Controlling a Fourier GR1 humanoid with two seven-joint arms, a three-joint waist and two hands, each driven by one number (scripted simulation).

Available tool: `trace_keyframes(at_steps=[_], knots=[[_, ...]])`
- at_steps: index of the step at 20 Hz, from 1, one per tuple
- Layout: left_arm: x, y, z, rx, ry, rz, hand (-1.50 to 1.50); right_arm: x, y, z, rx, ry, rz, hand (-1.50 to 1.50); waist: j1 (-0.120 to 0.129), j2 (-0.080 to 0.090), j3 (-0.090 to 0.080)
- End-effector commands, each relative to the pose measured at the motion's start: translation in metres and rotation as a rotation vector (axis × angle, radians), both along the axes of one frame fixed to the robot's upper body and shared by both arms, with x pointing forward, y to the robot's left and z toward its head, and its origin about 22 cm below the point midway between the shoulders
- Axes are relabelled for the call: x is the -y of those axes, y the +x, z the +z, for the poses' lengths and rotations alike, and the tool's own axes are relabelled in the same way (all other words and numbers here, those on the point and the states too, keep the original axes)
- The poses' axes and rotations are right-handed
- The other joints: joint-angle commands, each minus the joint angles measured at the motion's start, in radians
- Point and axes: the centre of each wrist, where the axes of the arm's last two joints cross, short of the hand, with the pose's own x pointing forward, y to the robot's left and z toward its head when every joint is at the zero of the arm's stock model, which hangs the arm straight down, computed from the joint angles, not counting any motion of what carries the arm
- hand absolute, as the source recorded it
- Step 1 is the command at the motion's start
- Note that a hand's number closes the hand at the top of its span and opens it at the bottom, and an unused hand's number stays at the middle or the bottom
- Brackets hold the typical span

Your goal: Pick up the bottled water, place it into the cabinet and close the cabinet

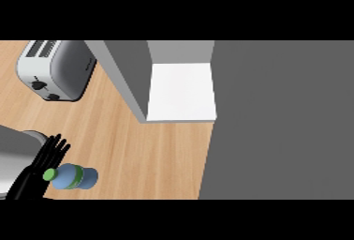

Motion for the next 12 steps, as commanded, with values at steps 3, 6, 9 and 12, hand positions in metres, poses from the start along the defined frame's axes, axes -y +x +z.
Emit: trace_keyframes(at_steps=[3, 6, 9, 12], knots=[[-0.003, -0.002, -0.027, 0.035, -0.028, -0.052, -1.5, 0.01, -0.021, 0.023, 0.072, 0.024, -0.014, -1.5, 0.004, 0.002, 0.0], [0.008, 0.003, -0.035, 0.033, -0.075, -0.053, -1.5, 0.008, -0.028, 0.021, 0.057, 0.016, -0.011, -1.5, 0.0, 0.0, 0.0], [0.004, 0.005, -0.036, 0.052, -0.083, -0.032, -1.5, 0.011, -0.029, 0.024, 0.062, 0.013, -0.039, -1.5, -0.001, 0.0, 0.0], [0.01, 0.006, -0.044, 0.026, -0.114, -0.041, -1.5, 0.013, -0.034, 0.025, 0.067, 0.015, -0.006, -1.5, -0.004, -0.001, 0.0]])
